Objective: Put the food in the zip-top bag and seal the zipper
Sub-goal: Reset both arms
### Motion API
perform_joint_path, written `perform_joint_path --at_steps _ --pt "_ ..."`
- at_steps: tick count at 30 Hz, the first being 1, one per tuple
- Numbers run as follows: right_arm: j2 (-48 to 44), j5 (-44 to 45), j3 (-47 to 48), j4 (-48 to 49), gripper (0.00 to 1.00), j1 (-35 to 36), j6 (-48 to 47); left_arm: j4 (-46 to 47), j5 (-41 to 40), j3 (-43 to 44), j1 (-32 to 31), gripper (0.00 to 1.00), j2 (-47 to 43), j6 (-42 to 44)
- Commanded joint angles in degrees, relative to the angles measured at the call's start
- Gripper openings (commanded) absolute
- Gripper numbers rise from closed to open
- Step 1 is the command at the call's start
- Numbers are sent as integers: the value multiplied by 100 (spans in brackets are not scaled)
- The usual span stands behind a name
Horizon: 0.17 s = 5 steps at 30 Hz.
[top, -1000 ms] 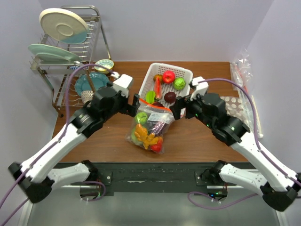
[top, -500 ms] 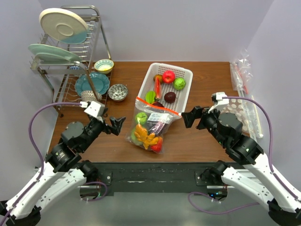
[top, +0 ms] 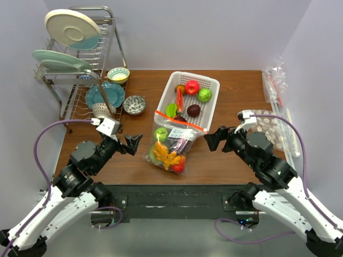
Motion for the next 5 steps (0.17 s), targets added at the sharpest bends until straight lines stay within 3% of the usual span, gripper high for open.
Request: perform_joint_path --at_steps 1,5 --pt "-91 -108 -30 354 99 -1 49 260 8 129 35 100 -16 -16" --pt "-4 -144 5 293 99 7 -13 260 236 427 35 100 10 -113"
